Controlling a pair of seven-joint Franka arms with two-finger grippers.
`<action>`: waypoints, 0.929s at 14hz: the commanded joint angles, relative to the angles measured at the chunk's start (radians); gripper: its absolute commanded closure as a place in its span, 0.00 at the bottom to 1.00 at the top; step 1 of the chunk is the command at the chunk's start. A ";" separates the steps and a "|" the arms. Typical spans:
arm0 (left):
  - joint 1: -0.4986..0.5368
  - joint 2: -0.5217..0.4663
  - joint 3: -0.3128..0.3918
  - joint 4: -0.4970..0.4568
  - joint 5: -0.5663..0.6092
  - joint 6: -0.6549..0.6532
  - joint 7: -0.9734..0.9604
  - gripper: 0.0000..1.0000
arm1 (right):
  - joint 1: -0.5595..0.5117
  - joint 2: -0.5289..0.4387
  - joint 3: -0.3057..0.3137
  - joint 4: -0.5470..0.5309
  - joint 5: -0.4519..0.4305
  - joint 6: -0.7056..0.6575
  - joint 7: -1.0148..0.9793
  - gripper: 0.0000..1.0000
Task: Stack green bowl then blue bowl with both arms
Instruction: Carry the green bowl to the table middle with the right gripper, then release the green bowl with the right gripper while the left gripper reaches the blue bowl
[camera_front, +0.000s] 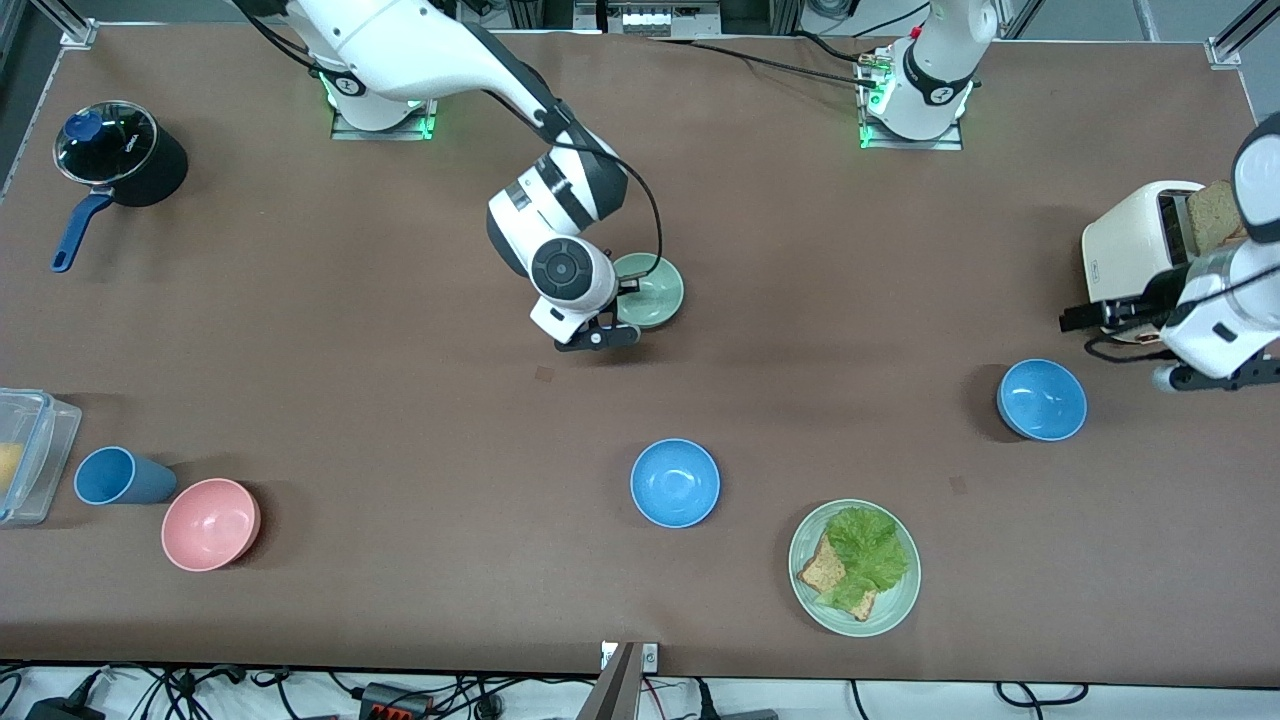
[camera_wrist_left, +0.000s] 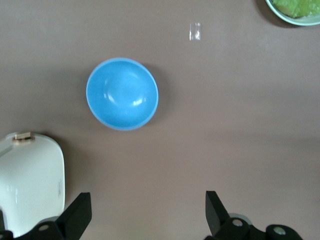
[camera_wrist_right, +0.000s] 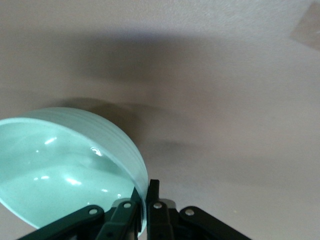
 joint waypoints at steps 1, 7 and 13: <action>0.025 0.063 0.001 0.027 0.018 0.064 0.116 0.00 | 0.015 0.024 -0.008 0.025 0.069 0.039 0.004 1.00; 0.093 0.202 0.004 0.021 0.069 0.221 0.300 0.00 | -0.006 -0.040 -0.024 0.111 0.057 -0.075 0.030 0.00; 0.140 0.274 0.002 -0.031 0.067 0.348 0.371 0.00 | -0.015 -0.187 -0.240 0.349 -0.038 -0.433 0.016 0.00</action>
